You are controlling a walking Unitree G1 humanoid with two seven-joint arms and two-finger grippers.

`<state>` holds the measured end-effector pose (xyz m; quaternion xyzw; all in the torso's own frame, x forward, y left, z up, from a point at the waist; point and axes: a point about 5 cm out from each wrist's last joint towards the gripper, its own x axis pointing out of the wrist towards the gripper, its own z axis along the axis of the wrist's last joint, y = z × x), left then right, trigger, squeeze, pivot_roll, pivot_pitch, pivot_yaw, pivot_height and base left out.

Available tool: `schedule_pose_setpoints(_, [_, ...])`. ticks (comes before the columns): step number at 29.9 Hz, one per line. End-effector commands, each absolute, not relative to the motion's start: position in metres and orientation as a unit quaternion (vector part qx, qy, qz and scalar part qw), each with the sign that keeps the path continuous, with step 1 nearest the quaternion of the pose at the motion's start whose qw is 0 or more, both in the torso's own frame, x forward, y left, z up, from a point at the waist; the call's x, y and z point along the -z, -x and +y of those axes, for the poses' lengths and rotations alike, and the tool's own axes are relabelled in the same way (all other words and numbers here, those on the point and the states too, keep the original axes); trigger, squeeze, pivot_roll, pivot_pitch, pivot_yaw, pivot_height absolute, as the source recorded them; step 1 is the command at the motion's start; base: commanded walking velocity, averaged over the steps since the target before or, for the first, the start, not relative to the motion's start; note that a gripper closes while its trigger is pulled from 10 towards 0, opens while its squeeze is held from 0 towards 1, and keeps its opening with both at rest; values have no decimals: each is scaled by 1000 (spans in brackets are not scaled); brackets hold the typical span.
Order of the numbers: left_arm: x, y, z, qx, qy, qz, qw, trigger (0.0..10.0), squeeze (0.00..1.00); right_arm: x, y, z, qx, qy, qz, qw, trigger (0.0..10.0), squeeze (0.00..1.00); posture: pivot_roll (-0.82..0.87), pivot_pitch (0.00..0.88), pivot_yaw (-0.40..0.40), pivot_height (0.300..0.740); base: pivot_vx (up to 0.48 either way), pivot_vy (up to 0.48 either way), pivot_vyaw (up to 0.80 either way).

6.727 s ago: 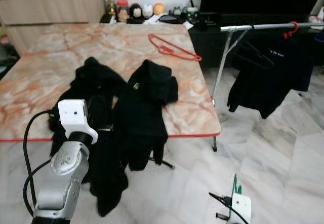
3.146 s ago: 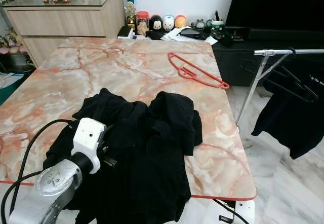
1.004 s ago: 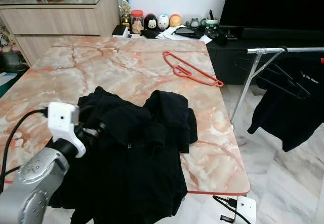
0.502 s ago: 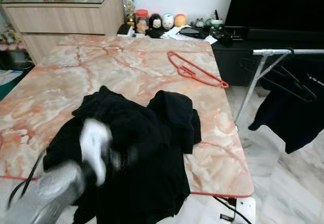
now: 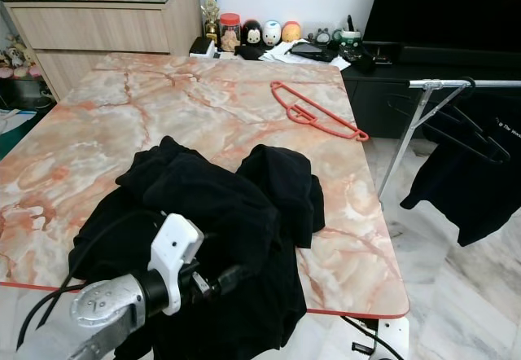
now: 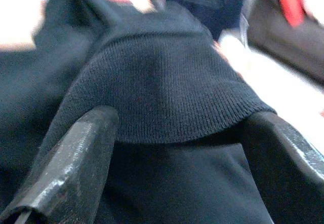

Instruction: Hang hanger

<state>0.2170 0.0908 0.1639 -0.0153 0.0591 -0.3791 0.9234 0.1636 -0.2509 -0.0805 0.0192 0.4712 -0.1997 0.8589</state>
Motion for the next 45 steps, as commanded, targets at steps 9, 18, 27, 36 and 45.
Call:
schedule_pose_setpoints(9, [-188, -218, 123, 283, 57, -29, 957, 10000, 0, 80, -163, -254, 201, -14, 472, 858, 10000, 0, 92, 0, -54, 740, 0, 0, 0])
schedule_pose_setpoints(18, [-172, -229, 167, 43, -9, -35, 998, 10000, 0, 79, -163, -255, 201, -12, 472, 859, 10000, 0, 97, 0, -57, 740, 0, 0, 0])
schedule_pose_setpoints(27, [-159, -232, 162, -8, -22, -30, 999, 10000, 0, 79, -163, -256, 202, -11, 472, 858, 10000, 0, 82, 0, -57, 740, 0, 0, 0])
schedule_pose_setpoints(36, [-159, -234, 160, -9, -35, -33, 999, 10000, 0, 80, -162, -255, 202, -11, 473, 858, 10000, 0, 83, 0, -55, 740, 0, -363, 0])
schedule_pose_setpoints(45, [-158, -236, 156, 0, -36, -36, 999, 10000, 0, 80, -162, -255, 202, -10, 473, 857, 10000, 0, 75, 0, -53, 740, 0, -381, 0])
